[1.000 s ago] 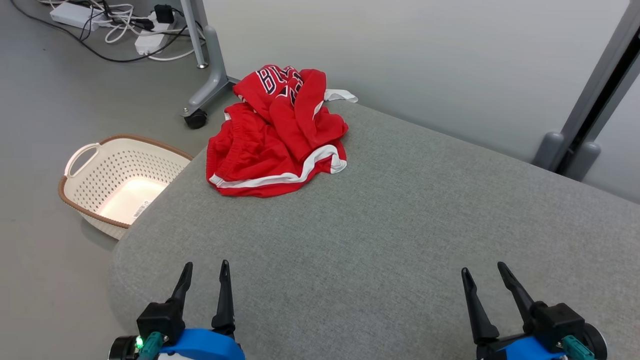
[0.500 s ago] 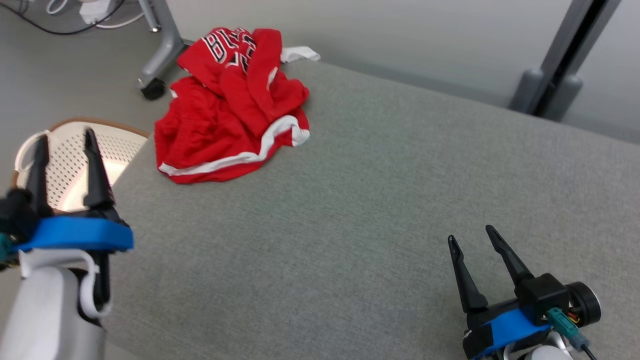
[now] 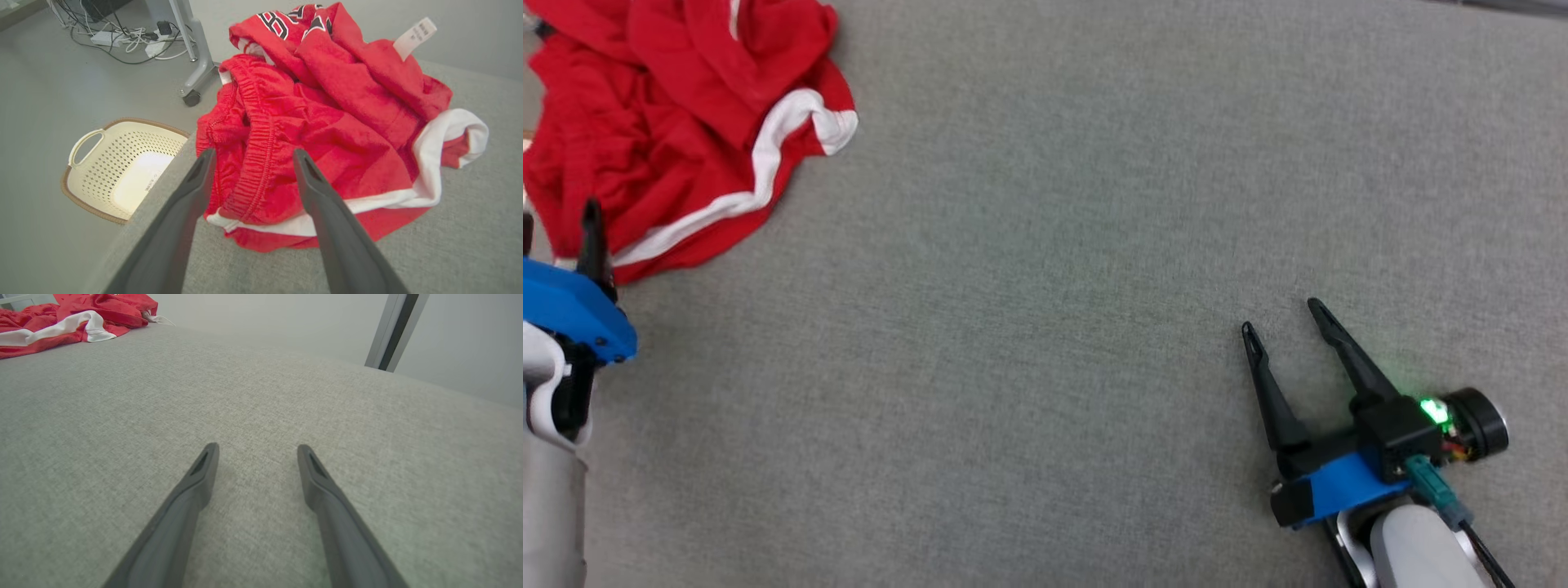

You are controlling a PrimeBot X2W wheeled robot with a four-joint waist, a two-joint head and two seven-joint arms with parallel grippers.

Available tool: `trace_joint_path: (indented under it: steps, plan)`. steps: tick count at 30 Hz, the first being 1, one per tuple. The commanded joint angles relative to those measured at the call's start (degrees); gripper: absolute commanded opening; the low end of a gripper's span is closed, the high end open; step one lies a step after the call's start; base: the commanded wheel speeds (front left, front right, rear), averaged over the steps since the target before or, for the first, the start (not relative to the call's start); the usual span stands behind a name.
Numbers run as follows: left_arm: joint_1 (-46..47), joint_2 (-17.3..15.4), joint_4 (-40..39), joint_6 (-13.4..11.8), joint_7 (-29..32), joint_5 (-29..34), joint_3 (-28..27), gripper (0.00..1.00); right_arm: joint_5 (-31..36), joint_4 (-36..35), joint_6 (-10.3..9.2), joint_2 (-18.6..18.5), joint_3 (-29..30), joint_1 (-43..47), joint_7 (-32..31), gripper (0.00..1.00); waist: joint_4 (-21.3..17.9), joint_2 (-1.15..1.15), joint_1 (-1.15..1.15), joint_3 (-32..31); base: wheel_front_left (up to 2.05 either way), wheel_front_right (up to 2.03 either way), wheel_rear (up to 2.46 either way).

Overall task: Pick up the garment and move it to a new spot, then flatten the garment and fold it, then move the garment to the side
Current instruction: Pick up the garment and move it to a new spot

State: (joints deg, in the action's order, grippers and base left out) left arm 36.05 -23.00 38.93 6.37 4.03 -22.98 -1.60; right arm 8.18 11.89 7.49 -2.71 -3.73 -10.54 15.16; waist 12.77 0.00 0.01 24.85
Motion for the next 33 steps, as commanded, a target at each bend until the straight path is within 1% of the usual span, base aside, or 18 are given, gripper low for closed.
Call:
trace_joint_path:
  steps: [1, 4, 8, 9, 10, 11, 15, 19, 23, 27, 29, 33]
  plan:
    - [1.14, -0.70, 1.97, 0.50, 1.11, -0.42, 0.84, 1.00, 0.54, 0.26, -0.01, -0.40, 0.11, -1.21, -0.03, 1.00, -0.33, 0.00, -0.01, 1.64, 0.00, 0.00, 0.00]
    - [2.14, -1.60, 5.48, 0.83, 2.23, -1.46, 1.93, 1.00, 0.90, 0.19, -0.05, -0.50, -0.04, -2.22, -0.05, 1.00, -1.53, 0.00, -0.01, 3.74, 0.00, 0.00, 0.00]
    - [3.12, -2.16, 8.87, 1.11, 0.99, -2.11, 3.26, 0.99, 0.44, 0.07, -0.06, -0.59, 0.03, -3.20, -0.11, 1.00, -2.28, 0.00, -0.01, 4.90, 0.00, 0.00, 0.00]
    - [3.38, -2.18, 9.59, 1.15, 0.97, -2.42, 3.50, 0.77, 0.26, 0.13, -0.06, -0.60, 0.00, -3.25, -0.11, 1.00, -2.34, 0.00, -0.01, 4.97, 0.00, 0.00, 0.00]
    - [3.67, -2.33, 10.24, 1.16, 0.93, -2.60, 3.78, 0.35, 0.08, 0.23, -0.06, -0.60, -0.04, -3.27, -0.11, 1.00, -2.37, 0.00, -0.01, 4.98, 0.00, 0.00, 0.00]
    - [4.00, -2.66, 10.68, 1.16, 0.71, -2.61, 4.20, 0.00, -0.12, 0.45, -0.06, -0.59, -0.17, -3.29, -0.11, 1.00, -2.38, 0.00, -0.01, 4.88, 0.00, 0.00, 0.00]
    - [4.54, -3.12, 11.05, 1.09, -0.15, -4.00, 6.45, 0.00, -1.03, 0.78, -0.04, -0.41, -1.18, -3.91, -0.08, 1.00, -2.35, 0.00, -0.01, 4.10, 0.00, 0.00, 0.00]
    - [4.48, -4.71, 9.65, 1.09, -1.57, -5.67, 8.74, 0.00, -1.88, 0.75, -0.01, -0.35, -1.88, -3.99, -0.04, 1.00, -2.49, 0.00, -0.01, 2.26, 0.00, 0.00, 0.00]
    - [3.55, -6.79, 6.34, 1.09, -3.27, -7.97, 10.84, 0.00, -3.22, 1.00, 0.00, -0.32, -1.79, -3.12, -0.02, 1.00, -3.15, 0.00, -0.01, -1.34, 0.00, 0.00, 0.00]
    - [2.03, -9.72, -0.52, 1.09, -3.82, -11.01, 13.52, 0.00, -5.07, 1.58, 0.00, -0.31, -1.11, -1.57, 0.01, 1.00, -4.23, 0.00, -0.01, -6.07, 0.00, 0.00, 0.00]
    - [1.63, -12.36, -5.50, 1.08, -4.12, -12.25, 14.72, 0.00, -6.07, 2.03, 0.00, -0.31, -0.44, -0.56, 0.01, 1.00, -4.72, 0.00, -0.01, -8.57, 0.00, 0.00, 0.00]
    - [1.15, -16.48, -15.95, 1.09, -2.39, -13.00, 16.77, 0.00, -8.12, 2.97, 0.00, -0.27, 0.83, 1.66, 0.01, 1.00, -6.17, 0.00, -0.01, -13.88, 0.00, 0.00, 0.00]
